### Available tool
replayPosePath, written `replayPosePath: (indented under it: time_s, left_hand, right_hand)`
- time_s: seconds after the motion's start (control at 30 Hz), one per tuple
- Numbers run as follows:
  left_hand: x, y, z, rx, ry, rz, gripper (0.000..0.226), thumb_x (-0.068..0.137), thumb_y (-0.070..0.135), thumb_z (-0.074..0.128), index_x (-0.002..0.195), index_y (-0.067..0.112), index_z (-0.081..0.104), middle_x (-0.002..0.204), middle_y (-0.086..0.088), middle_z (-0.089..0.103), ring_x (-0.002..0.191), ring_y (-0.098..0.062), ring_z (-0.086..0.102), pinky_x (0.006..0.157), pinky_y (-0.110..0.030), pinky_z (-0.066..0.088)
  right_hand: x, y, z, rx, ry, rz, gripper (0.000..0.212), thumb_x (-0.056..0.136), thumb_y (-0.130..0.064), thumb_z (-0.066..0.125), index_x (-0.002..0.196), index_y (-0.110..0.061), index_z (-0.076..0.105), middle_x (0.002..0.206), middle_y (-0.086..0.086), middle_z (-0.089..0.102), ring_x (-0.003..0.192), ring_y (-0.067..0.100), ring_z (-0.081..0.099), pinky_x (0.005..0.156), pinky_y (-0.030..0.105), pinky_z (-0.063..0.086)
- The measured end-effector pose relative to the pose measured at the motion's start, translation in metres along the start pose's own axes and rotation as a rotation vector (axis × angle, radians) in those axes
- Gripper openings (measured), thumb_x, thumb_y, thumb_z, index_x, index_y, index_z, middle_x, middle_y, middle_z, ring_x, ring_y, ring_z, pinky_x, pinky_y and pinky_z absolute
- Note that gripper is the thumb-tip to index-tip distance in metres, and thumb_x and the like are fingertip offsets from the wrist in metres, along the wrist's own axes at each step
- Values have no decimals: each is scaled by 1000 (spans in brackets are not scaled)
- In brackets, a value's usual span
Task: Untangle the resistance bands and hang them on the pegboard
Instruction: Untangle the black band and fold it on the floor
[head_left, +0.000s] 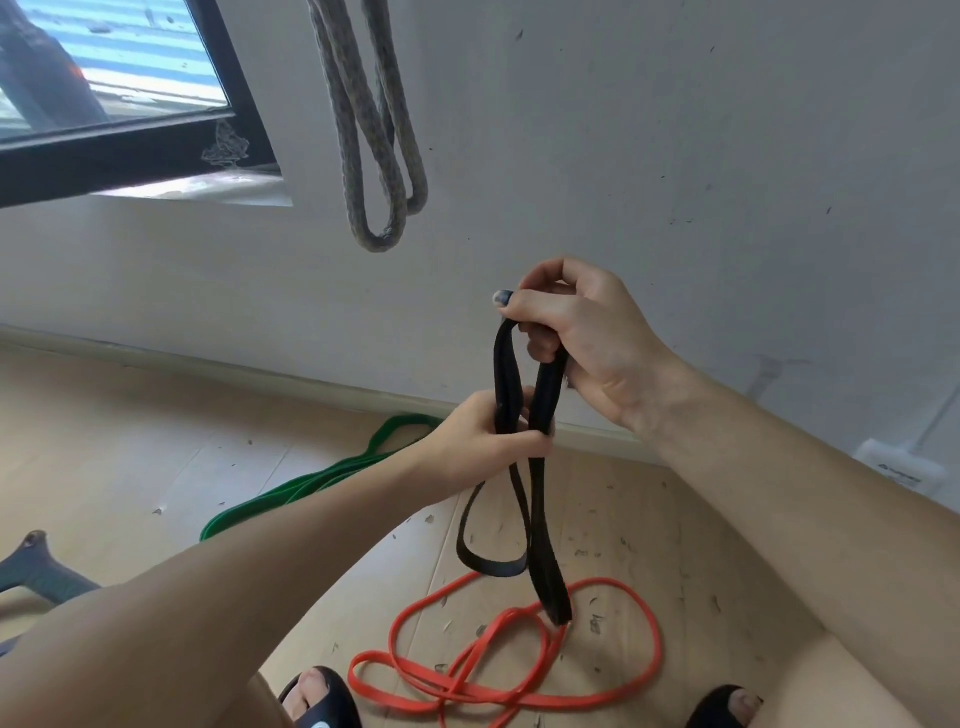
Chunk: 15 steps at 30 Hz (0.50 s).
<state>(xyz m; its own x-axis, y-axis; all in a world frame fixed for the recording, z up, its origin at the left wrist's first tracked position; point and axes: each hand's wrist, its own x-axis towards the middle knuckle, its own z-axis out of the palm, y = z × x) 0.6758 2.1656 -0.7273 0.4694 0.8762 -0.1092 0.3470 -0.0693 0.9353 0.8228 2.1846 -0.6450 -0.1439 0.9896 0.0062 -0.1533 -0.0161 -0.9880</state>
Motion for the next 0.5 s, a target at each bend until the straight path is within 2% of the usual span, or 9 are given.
replayPosePath:
  time_s: [0.1, 0.17, 0.23, 0.33, 0.5]
  left_hand:
    - [0, -4, 4, 80, -55, -13, 17, 91, 17, 75, 79, 15, 62, 72, 8, 57, 68, -5, 57, 69, -22, 47]
    - [-1, -9, 7, 135, -29, -24, 25, 90, 25, 77, 74, 17, 60, 66, 10, 57, 62, -4, 57, 64, -20, 46]
    - [-2, -12, 6, 146, 12, -25, 26, 89, 27, 79, 73, 22, 59, 65, 9, 62, 62, -4, 62, 63, -18, 48]
    - [-4, -11, -1, 104, 22, -12, 20, 88, 19, 80, 77, 20, 64, 71, 4, 73, 68, -5, 71, 62, -14, 51]
    - [-5, -8, -10, 107, -8, 20, 11, 91, 21, 78, 92, 12, 72, 79, 2, 74, 69, -2, 68, 65, -15, 51]
  right_hand:
    - [2, -4, -2, 55, 17, -20, 21, 86, 1, 74, 89, -8, 55, 79, 13, 51, 51, 11, 40, 51, 26, 32]
    - [4, -6, -5, 82, 39, -33, 22, 86, 3, 73, 89, -8, 54, 79, 12, 50, 50, 9, 42, 50, 25, 31]
    - [6, -7, -9, 101, 54, -36, 24, 86, 3, 74, 90, -8, 53, 73, 6, 50, 49, 9, 42, 50, 25, 31]
    - [9, -9, -19, 120, 88, -39, 24, 85, 2, 74, 89, -10, 54, 80, 11, 54, 50, 10, 42, 50, 26, 32]
    - [15, -12, -33, 182, 138, -43, 21, 84, 2, 73, 85, -10, 56, 85, 15, 58, 51, 13, 40, 49, 27, 34]
